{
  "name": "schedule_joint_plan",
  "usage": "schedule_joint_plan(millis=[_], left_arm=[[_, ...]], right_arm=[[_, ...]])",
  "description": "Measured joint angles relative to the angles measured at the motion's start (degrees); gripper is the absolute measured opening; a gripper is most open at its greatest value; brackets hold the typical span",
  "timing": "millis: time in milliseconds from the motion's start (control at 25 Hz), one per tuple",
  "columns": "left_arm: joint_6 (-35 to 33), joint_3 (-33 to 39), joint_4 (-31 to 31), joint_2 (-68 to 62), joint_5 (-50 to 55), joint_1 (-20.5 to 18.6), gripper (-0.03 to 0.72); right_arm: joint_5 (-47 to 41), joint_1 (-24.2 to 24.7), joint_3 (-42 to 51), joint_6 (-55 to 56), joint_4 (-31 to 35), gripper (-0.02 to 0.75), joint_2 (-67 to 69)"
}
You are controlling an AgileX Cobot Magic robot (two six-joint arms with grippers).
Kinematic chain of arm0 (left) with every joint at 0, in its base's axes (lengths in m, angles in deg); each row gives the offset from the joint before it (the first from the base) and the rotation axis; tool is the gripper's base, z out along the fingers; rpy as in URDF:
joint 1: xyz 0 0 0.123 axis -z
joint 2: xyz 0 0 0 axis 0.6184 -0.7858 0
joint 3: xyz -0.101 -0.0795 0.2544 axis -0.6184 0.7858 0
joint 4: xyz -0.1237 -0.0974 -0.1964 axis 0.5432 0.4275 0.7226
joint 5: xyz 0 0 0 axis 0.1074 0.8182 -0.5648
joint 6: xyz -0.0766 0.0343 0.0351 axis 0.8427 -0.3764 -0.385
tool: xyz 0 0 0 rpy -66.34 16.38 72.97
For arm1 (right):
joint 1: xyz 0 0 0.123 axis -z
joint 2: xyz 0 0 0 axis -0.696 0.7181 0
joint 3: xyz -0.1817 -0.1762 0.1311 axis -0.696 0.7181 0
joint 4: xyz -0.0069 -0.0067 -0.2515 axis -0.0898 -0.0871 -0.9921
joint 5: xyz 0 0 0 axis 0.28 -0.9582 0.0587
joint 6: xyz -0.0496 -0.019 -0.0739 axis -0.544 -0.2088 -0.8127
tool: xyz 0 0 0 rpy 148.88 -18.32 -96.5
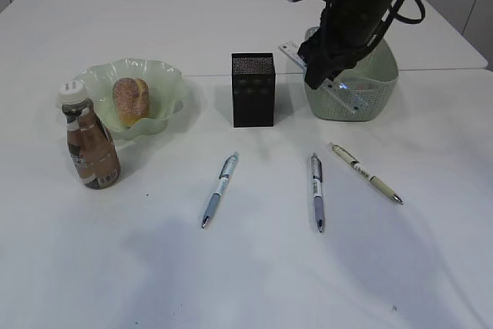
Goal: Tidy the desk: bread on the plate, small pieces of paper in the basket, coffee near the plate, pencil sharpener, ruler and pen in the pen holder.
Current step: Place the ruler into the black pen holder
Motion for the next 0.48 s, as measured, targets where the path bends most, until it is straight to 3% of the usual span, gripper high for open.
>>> schedule_joint_plan(millis=[480], left_arm=[[0.0, 0.0, 0.55, 0.0, -2.63, 0.0, 0.448]], right_arm=[[-0.45, 0.0, -0.05, 2.28, 3.46, 0.303, -4.74]])
